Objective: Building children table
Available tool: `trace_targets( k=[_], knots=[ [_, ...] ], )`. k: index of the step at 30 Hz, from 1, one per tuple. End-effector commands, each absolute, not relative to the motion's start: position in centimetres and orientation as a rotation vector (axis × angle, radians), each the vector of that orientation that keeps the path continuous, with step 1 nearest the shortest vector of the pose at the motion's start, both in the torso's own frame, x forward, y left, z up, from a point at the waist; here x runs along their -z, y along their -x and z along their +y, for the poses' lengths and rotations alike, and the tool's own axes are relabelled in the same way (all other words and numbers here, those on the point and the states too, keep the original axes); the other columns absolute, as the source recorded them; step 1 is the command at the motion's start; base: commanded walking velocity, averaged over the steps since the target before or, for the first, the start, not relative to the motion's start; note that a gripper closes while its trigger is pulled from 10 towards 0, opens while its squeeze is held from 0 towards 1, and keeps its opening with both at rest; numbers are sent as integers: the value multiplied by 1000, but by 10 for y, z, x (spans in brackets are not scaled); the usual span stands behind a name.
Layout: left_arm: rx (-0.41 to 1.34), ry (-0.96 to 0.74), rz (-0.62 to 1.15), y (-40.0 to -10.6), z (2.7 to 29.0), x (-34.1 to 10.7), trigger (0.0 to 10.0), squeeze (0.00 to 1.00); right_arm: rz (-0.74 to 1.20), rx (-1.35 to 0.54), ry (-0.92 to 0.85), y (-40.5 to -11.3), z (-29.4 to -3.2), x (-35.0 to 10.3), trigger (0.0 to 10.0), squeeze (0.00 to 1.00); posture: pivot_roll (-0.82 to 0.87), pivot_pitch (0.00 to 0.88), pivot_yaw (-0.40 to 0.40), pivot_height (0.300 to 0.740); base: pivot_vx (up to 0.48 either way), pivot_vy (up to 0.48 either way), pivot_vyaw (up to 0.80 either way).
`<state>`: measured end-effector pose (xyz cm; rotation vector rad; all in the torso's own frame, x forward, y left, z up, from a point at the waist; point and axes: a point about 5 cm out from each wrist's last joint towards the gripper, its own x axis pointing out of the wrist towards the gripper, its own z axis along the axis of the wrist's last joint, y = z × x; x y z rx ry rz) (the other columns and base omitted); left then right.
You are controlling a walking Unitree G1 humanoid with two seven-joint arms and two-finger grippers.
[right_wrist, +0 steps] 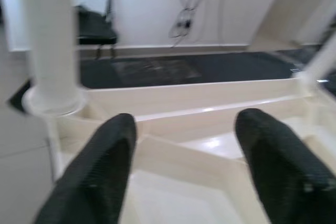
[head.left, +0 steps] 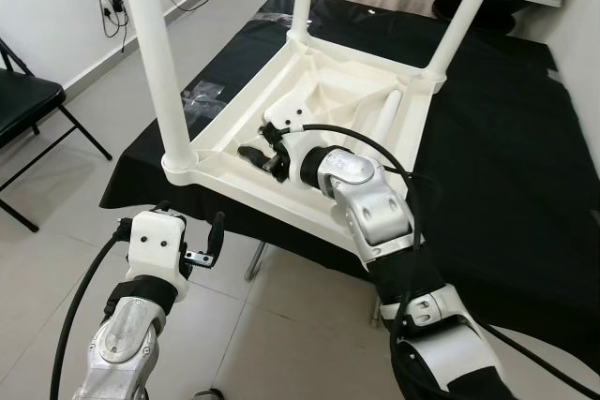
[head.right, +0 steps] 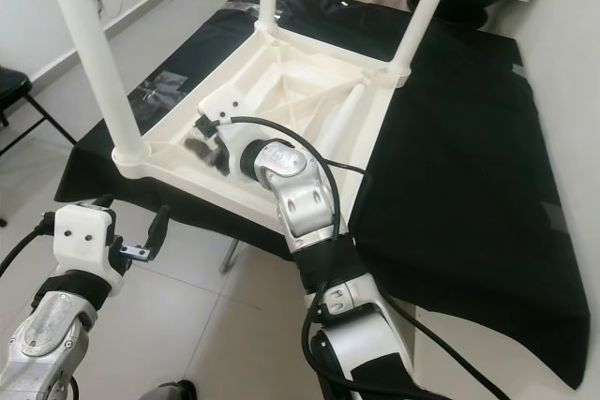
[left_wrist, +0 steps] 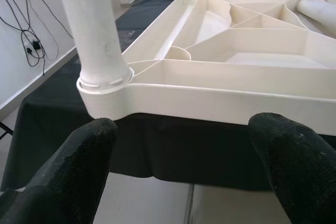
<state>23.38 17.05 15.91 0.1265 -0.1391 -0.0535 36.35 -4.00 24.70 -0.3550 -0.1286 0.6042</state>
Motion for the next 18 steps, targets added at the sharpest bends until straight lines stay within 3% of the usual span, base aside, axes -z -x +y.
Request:
trace_targets(
  k=[1,6,7,9,10,11,12,14,16,18],
  knots=[
    [59,-131,-127,-234,169,-156,10000,0,-148,-585,317,-363,-49,-245,10000,1000,29,144,-81,740,0,0,0],
    [67,-129,-127,-235,168,-156,10000,0,-135,-677,190,-354,-56,-244,10000,1000,25,145,-79,740,0,0,0],
    [74,-130,-126,-235,167,-156,10000,0,-112,-811,111,-341,-59,-240,10000,643,24,147,-79,740,0,0,0],
    [74,-130,-126,-235,167,-156,10000,0,-112,-811,111,-341,-59,-240,10000,643,24,147,-79,740,0,0,0],
    [85,-129,-121,-235,167,-155,10000,0,-111,-969,88,-323,-65,-236,10000,0,21,147,-77,740,0,0,0],
    [85,-129,-121,-235,167,-155,10000,0,-111,-969,88,-323,-65,-236,10000,0,21,147,-77,740,0,0,0],
    [119,-116,-109,-234,164,-153,10000,0,-62,-1131,142,-301,-76,-222,10000,0,17,148,-74,740,0,0,0],
    [119,-116,-109,-234,164,-153,10000,0,-62,-1131,142,-301,-76,-222,10000,0,17,148,-74,740,0,0,0],
    [228,-109,-67,-227,154,-145,10000,0,161,-1284,282,-272,-108,-181,10000,0,19,148,-65,740,0,0,0],
    [297,-107,-31,-220,149,-138,10000,0,304,-1292,315,-262,-131,-163,10000,0,24,146,-58,740,0,0,0]
  ],
)
